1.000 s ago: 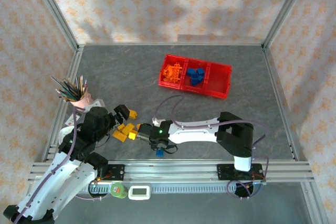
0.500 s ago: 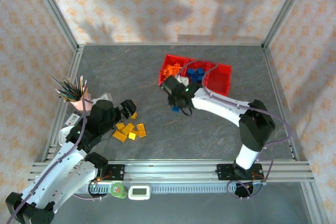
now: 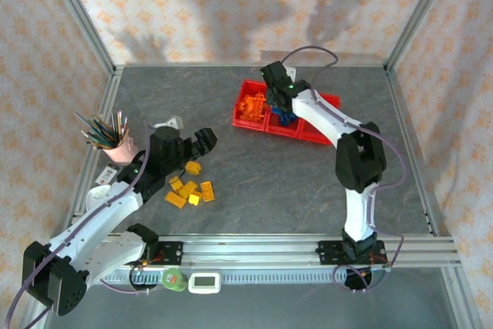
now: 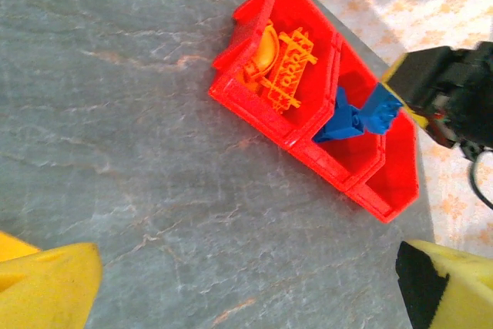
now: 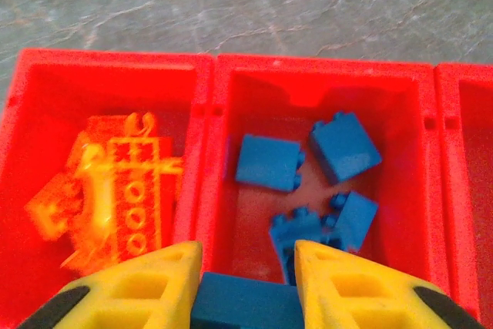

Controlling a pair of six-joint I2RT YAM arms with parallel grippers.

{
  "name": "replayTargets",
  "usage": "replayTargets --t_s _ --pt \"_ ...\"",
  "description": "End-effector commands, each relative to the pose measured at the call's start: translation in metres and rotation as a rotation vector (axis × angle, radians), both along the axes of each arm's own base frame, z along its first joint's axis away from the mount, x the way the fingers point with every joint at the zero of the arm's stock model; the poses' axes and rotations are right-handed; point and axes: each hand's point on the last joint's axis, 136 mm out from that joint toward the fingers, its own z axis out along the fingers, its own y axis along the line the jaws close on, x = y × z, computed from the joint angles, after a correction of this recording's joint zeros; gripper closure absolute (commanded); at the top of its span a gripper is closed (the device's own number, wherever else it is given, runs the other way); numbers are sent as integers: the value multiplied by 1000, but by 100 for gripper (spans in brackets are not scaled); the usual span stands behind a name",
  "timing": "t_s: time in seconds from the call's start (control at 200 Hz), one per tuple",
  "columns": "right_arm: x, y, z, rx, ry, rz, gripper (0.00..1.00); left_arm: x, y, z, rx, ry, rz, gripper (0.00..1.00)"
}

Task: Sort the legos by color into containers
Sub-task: Place the lego in the container, then pick up the lego from the bottom-center of the table.

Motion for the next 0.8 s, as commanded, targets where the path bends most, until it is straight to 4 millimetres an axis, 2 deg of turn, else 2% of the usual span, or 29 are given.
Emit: replayTargets --t_s 0.0,0.145,0.19,0.245,0.27,0.41,0.476,0.636,0.791 --pt "20 -23 -1 -80 -20 -40 67 12 -6 24 -19 -80 -25 1" --pt "41 -39 -10 -69 -10 -64 65 13 -6 20 -18 -75 -17 1" --pt "45 -40 -11 -70 -3 -63 61 13 -6 20 -19 -75 -17 1" --pt "47 -39 -12 -69 -2 -55 50 13 -5 20 -19 -75 -16 1" --pt "47 -38 -10 -67 -7 -50 46 13 -5 21 -18 -77 -14 1" --pt "47 -37 11 -49 -44 -39 38 12 -2 23 -14 -83 -2 1" --pt "44 -34 22 -26 -55 -20 37 12 -2 24 -12 -84 -1 1" --pt "21 -11 48 26 -93 68 33 11 0 27 -8 -92 4 1" --pt "-12 13 57 35 -100 133 31 5 10 29 0 -101 40 1"
